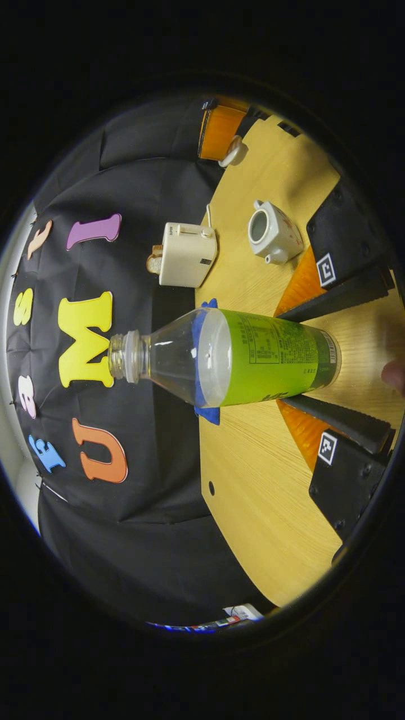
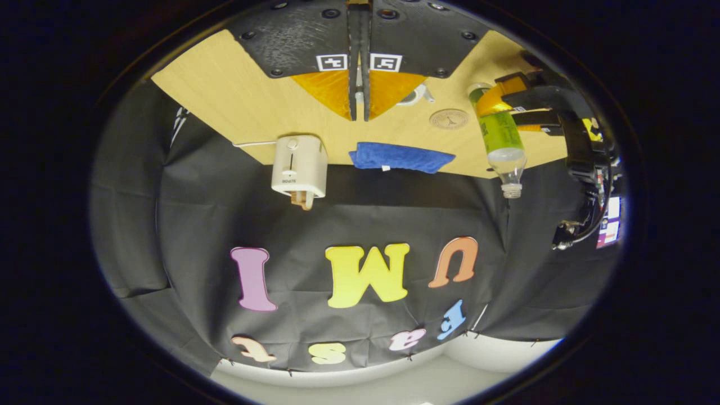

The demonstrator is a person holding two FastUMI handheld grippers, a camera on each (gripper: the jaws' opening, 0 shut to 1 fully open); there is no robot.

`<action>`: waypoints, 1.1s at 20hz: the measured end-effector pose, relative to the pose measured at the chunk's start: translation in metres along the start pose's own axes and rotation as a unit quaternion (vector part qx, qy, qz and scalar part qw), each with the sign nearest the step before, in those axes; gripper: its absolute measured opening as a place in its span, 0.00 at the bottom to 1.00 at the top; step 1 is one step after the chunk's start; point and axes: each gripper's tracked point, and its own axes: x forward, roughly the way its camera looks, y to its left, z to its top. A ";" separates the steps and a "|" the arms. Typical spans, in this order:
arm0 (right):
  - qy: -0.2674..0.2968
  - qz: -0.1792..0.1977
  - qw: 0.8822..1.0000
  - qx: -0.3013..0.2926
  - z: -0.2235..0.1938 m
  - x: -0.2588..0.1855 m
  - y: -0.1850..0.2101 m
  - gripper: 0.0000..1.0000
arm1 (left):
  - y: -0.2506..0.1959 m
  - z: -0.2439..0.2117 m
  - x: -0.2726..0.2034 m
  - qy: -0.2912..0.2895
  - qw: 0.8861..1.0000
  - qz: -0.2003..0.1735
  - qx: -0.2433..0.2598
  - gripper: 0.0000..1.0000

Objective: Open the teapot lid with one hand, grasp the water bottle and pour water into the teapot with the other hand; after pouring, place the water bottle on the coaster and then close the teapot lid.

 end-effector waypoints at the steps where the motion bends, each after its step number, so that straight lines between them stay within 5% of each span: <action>1: 0.002 0.000 1.000 0.002 -0.001 0.000 -0.002 0.00 | -0.001 0.002 -0.002 0.004 1.000 0.000 0.013 0.77; 5: 0.005 -0.003 1.000 0.010 -0.005 -0.003 -0.015 0.00 | 0.014 0.015 -0.010 0.020 0.992 0.035 0.121 0.76; 12: 0.012 -0.014 1.000 0.018 -0.014 -0.009 -0.043 0.00 | 0.023 0.037 -0.014 0.035 0.950 0.071 0.301 0.74; 22: 0.018 -0.017 0.999 0.024 -0.024 -0.015 -0.065 0.00 | 0.032 0.051 -0.007 0.063 0.830 0.111 0.544 0.74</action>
